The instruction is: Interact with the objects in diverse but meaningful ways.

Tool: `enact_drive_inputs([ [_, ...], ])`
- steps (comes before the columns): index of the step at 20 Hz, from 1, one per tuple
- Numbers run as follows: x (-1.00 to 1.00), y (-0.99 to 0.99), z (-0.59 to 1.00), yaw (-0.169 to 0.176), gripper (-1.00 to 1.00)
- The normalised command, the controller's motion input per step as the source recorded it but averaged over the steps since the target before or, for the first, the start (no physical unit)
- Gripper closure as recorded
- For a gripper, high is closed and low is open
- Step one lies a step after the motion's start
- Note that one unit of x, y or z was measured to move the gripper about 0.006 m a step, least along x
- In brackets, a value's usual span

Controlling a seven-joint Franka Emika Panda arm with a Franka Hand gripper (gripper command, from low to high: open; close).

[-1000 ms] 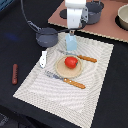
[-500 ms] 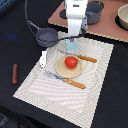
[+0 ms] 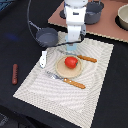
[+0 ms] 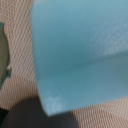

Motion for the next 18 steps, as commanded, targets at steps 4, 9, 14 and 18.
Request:
enact_drive_inputs([
  [4,0.16,0.00,-0.18,0.053,1.00],
  [9,0.19,0.00,-0.09,0.044,1.00],
  [14,0.05,-0.21,0.68,0.020,1.00],
  [18,0.03,-0.53,1.00,0.012,1.00],
])
